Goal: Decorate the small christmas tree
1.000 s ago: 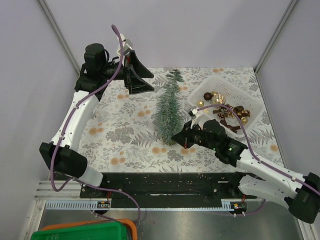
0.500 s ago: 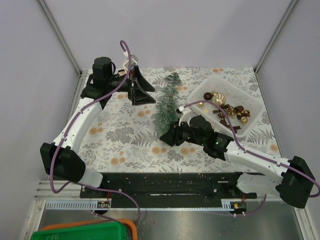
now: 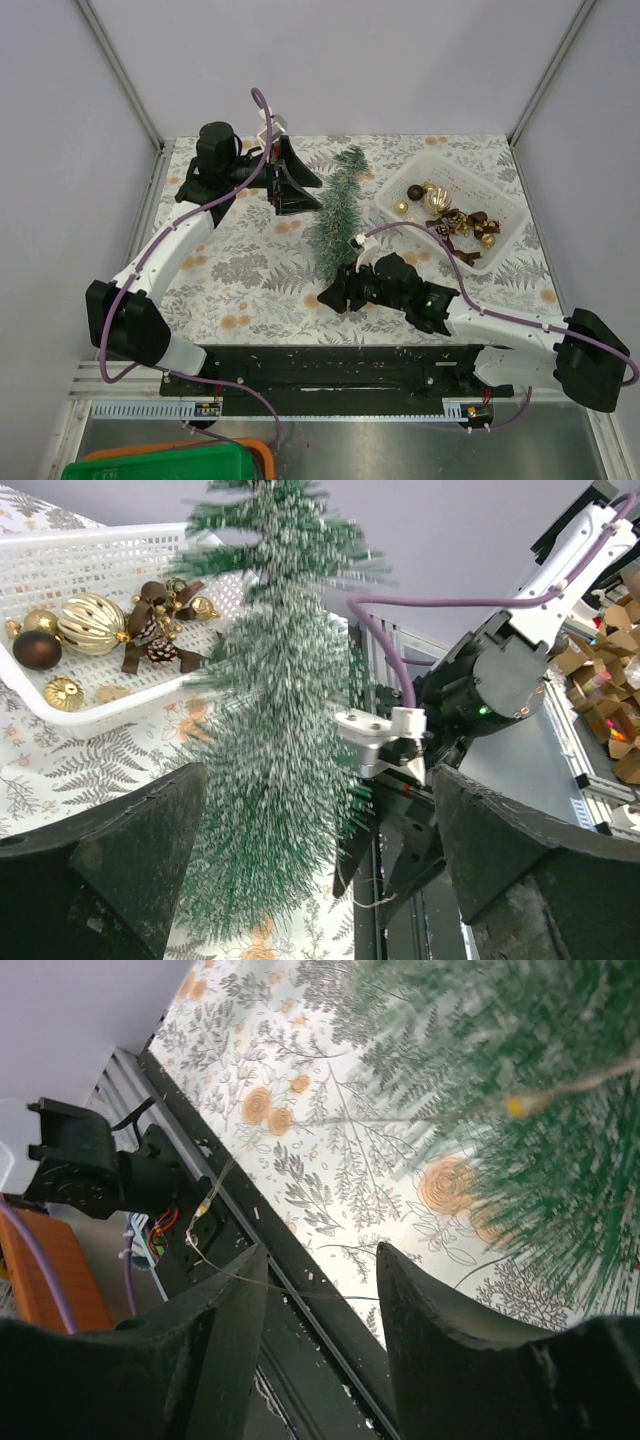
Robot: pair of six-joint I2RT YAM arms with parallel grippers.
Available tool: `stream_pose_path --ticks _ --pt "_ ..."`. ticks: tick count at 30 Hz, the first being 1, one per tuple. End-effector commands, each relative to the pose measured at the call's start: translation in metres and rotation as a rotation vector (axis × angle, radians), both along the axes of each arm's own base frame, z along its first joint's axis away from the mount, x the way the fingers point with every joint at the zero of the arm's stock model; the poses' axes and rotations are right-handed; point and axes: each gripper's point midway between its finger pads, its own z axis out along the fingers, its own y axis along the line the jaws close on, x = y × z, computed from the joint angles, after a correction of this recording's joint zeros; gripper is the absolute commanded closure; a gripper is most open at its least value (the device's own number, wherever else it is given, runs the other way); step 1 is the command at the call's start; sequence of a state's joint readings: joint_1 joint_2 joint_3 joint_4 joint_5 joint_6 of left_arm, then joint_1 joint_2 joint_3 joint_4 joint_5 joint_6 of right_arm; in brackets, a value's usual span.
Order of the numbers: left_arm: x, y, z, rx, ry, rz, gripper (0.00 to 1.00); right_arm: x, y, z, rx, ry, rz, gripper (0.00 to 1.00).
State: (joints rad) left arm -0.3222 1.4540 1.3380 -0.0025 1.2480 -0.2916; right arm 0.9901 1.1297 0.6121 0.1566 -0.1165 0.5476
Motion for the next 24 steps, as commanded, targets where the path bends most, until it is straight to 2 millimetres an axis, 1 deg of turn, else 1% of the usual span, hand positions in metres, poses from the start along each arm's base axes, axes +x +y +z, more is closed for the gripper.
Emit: stream_pose_path --ticks 1,5,8,10,11,13,14,16,17,18,21,22,24 --pt "-0.004 -0.003 0.02 -0.051 -0.074 0.013 0.01 0.013 0.004 0.012 0.166 0.007 -0.109 0.44" --pt "-0.006 -0.005 0.017 -0.049 -0.063 0.005 0.05 0.011 0.004 0.001 0.203 0.038 -0.125 0.4" --pt "-0.011 -0.008 0.012 -0.044 -0.045 -0.01 0.09 0.008 0.008 0.001 0.221 0.07 -0.114 0.32" --pt "-0.014 -0.008 0.006 -0.04 -0.034 -0.014 0.09 0.009 0.008 -0.004 0.216 0.092 -0.122 0.25" --pt "-0.015 -0.009 0.006 -0.039 -0.031 -0.016 0.09 0.01 0.009 -0.006 0.206 0.108 -0.133 0.25" --pt "-0.017 -0.009 0.006 -0.04 -0.027 -0.022 0.1 0.014 0.006 -0.02 0.152 0.18 -0.193 0.25" --pt "-0.017 -0.009 0.007 -0.04 -0.026 -0.024 0.1 0.017 0.001 -0.032 0.102 0.23 -0.25 0.24" --pt "-0.017 -0.009 0.011 -0.046 -0.034 -0.024 0.1 0.011 0.001 -0.043 0.055 0.285 -0.238 0.22" --pt "-0.017 -0.009 0.015 -0.05 -0.041 -0.025 0.1 0.007 0.001 -0.044 0.054 0.291 -0.235 0.17" --pt "-0.018 -0.009 0.017 -0.052 -0.047 -0.025 0.1 0.004 -0.001 -0.038 0.067 0.286 -0.228 0.01" --pt "-0.018 -0.008 0.021 -0.047 -0.055 -0.015 0.1 -0.005 -0.014 -0.025 0.065 0.273 -0.219 0.01" --pt "-0.016 -0.007 0.02 -0.038 -0.059 -0.004 0.09 -0.013 -0.017 -0.021 0.062 0.289 -0.196 0.01" --pt "-0.015 -0.006 0.022 -0.024 -0.072 0.006 0.09 -0.022 -0.027 -0.013 0.069 0.305 -0.193 0.0"
